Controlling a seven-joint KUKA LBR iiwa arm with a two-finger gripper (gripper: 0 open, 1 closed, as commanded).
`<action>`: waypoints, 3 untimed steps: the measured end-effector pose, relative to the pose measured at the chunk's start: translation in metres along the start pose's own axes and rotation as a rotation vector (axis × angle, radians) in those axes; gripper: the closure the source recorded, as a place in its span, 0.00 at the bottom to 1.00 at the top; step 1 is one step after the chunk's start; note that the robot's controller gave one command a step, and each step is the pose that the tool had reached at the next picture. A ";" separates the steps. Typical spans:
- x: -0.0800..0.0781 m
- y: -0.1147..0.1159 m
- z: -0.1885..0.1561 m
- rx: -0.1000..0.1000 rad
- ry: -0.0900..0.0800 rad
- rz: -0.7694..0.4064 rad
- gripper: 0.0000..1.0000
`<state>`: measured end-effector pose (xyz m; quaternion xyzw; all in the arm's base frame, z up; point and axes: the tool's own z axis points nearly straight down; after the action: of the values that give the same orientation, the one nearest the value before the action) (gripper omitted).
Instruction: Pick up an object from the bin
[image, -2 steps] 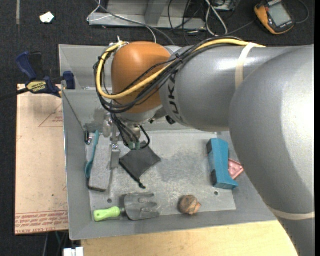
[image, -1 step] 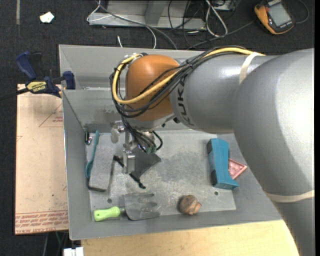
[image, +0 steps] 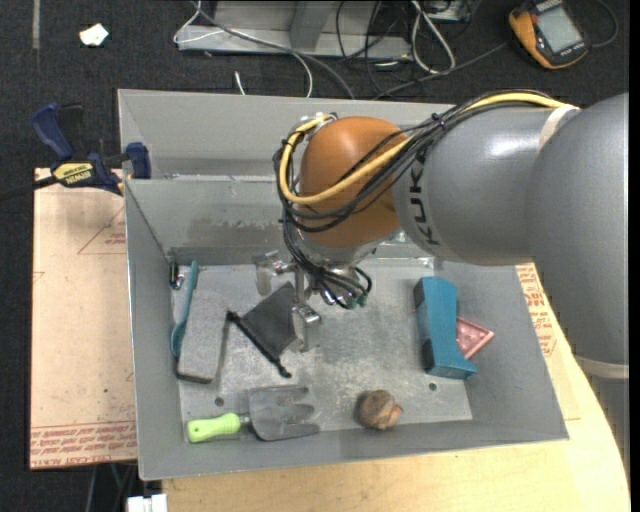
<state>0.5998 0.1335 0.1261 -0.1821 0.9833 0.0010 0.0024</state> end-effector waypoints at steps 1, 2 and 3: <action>0.001 -0.008 0.013 -0.001 0.008 -0.052 0.00; 0.007 -0.006 0.058 -0.005 0.004 -0.077 0.00; 0.003 0.010 0.055 -0.003 -0.001 -0.117 1.00</action>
Offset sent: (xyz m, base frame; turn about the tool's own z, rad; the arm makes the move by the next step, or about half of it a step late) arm -0.0031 -0.0085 -0.0561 -0.0797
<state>0.5938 0.1418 0.0709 -0.2393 0.9709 0.0025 0.0028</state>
